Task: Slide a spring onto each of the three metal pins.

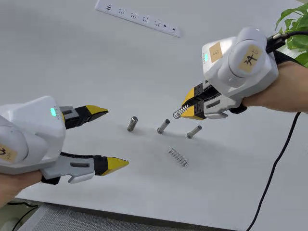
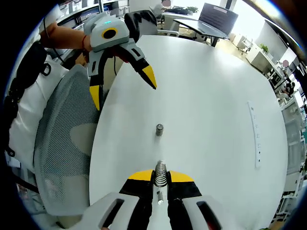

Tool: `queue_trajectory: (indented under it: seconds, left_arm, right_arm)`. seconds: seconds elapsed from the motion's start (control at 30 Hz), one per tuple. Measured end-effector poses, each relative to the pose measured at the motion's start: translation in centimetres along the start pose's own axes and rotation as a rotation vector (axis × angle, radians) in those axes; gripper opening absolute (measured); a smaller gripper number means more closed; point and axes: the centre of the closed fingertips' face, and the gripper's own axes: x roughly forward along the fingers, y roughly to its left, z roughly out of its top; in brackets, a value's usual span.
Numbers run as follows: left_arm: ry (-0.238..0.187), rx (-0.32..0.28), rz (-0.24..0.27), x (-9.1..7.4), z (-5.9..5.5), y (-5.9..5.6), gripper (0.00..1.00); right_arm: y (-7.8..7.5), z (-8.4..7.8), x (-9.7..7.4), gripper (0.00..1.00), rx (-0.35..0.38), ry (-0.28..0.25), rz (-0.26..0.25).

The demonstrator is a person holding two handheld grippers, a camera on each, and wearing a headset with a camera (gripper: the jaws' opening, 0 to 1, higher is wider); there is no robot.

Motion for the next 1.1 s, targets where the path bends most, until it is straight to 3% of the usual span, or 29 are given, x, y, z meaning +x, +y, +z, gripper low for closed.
queue_trajectory:
  seconds: [0.2,0.33,0.77,1.1]
  left_arm:
    - [-0.002,-0.043,-0.001,-0.2,-0.7,0.3,0.77]
    - [-0.028,-0.085,-0.003,-0.2,-0.6,0.3,0.80]
    - [-0.030,-0.109,-0.004,-0.2,-1.0,0.4,0.82]
    - [-0.035,-0.113,-0.008,-0.1,-1.1,0.4,0.83]
  right_arm:
    - [0.0,-0.2,1.2,0.07,0.007,0.027,0.026]
    - [-0.1,-0.5,1.9,0.07,0.013,0.041,0.035]
    - [-0.2,-0.6,3.3,0.07,0.011,0.073,0.066]
    - [0.1,-0.5,3.5,0.07,0.001,0.089,0.076]
